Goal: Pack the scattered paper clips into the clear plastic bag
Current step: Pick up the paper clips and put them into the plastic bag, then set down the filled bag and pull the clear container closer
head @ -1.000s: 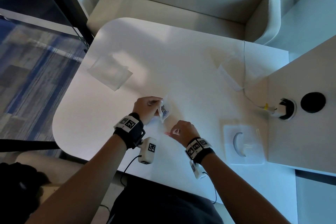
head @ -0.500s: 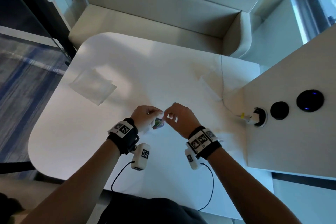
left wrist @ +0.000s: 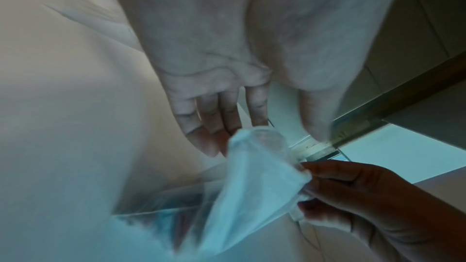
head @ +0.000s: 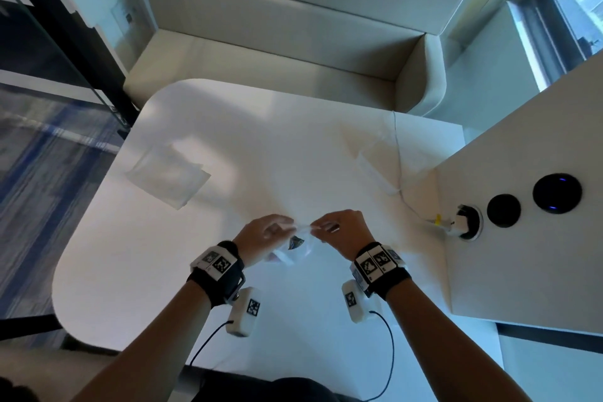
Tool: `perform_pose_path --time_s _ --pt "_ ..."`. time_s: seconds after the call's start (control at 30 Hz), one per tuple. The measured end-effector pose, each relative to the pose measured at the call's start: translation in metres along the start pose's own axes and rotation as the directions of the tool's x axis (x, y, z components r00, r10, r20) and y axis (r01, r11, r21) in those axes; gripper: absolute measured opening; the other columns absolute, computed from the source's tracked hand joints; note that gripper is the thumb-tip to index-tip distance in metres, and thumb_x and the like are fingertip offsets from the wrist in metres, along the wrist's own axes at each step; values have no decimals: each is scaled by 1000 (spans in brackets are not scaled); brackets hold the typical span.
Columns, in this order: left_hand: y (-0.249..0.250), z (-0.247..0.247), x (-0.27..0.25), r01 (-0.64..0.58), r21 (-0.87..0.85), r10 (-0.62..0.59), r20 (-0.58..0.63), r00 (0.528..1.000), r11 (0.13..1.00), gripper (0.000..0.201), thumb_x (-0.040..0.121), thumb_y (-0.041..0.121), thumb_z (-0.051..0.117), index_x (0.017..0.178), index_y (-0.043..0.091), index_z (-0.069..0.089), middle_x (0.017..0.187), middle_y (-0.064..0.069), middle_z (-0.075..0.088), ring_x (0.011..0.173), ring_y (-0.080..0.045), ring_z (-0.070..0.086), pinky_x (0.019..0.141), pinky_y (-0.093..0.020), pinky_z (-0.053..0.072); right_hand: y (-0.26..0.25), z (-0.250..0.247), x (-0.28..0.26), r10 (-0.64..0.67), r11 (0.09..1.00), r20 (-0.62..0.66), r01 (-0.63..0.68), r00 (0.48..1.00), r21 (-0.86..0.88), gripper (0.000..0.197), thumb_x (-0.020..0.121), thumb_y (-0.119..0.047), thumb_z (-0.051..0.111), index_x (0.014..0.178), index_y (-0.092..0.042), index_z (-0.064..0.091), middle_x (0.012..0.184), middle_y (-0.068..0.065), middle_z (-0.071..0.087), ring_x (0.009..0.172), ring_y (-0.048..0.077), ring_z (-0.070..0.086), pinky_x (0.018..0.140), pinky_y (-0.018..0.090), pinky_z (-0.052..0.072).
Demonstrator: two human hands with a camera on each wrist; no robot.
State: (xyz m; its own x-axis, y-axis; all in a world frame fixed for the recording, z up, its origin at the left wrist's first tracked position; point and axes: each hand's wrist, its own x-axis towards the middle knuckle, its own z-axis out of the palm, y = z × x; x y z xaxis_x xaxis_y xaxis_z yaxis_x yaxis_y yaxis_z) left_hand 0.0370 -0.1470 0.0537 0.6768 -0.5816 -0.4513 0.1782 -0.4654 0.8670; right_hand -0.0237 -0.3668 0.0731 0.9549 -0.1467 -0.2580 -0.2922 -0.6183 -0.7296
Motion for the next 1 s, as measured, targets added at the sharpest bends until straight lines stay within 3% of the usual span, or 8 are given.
perform_pose_path --time_s 0.1,0.17,0.33,0.4,0.53,0.63,0.77,1.0 --pt "-21 -5 -9 -20 7 20 -59 998 1000 25 72 41 82 94 30 74 87 7 78 86 -8 74 78 -23 57 3 -2 4 57 997 -40 -55 998 54 8 77 -21 78 83 -16 78 67 -1 74 59 2 69 70 13 55" --pt "-27 -5 -9 -28 20 30 -144 989 999 4 81 27 79 81 27 75 75 8 78 79 -4 75 78 -20 55 3 -2 5 94 988 -27 -90 995 122 9 77 -19 79 84 -13 78 67 1 75 60 6 71 70 15 56" --pt "-29 -13 0 -30 162 77 -289 954 986 6 84 21 74 80 22 77 75 9 78 78 -3 74 76 -20 54 4 -6 5 158 962 -21 -149 987 230 14 73 -16 82 86 -12 77 68 4 75 65 10 72 71 17 54" --pt "-25 -16 2 -63 263 145 -302 942 963 11 81 17 74 90 24 74 84 10 75 84 -7 72 77 -16 52 3 -5 2 155 962 -26 -145 988 230 12 73 -20 82 82 -14 78 68 2 75 66 9 72 71 17 55" --pt "-1 -10 5 -325 384 399 -131 907 864 44 79 34 75 122 27 67 111 11 67 103 -4 61 94 -15 42 -7 -1 -6 104 973 -31 -95 994 208 15 72 -27 83 75 -13 78 63 1 73 61 8 70 60 10 50" --pt "13 -3 14 -370 364 421 -69 904 854 28 83 45 73 107 30 74 101 14 71 97 -1 64 92 -24 50 -11 1 -11 67 980 -32 -59 997 190 16 72 -29 83 73 -14 77 61 -1 72 57 6 69 57 9 48" --pt "17 5 21 -410 356 460 -66 885 840 13 83 42 74 92 33 78 88 14 70 87 -5 64 86 -29 52 -11 4 -16 54 982 -41 -45 998 186 14 73 -29 82 75 -16 77 61 -3 72 57 4 67 57 11 48" --pt "12 8 23 -440 420 465 49 884 793 14 90 38 69 94 27 77 89 13 70 88 -6 60 84 -25 48 -2 11 -22 29 975 -38 -20 999 223 13 73 -24 82 74 -13 75 64 -2 72 61 8 70 66 22 58"
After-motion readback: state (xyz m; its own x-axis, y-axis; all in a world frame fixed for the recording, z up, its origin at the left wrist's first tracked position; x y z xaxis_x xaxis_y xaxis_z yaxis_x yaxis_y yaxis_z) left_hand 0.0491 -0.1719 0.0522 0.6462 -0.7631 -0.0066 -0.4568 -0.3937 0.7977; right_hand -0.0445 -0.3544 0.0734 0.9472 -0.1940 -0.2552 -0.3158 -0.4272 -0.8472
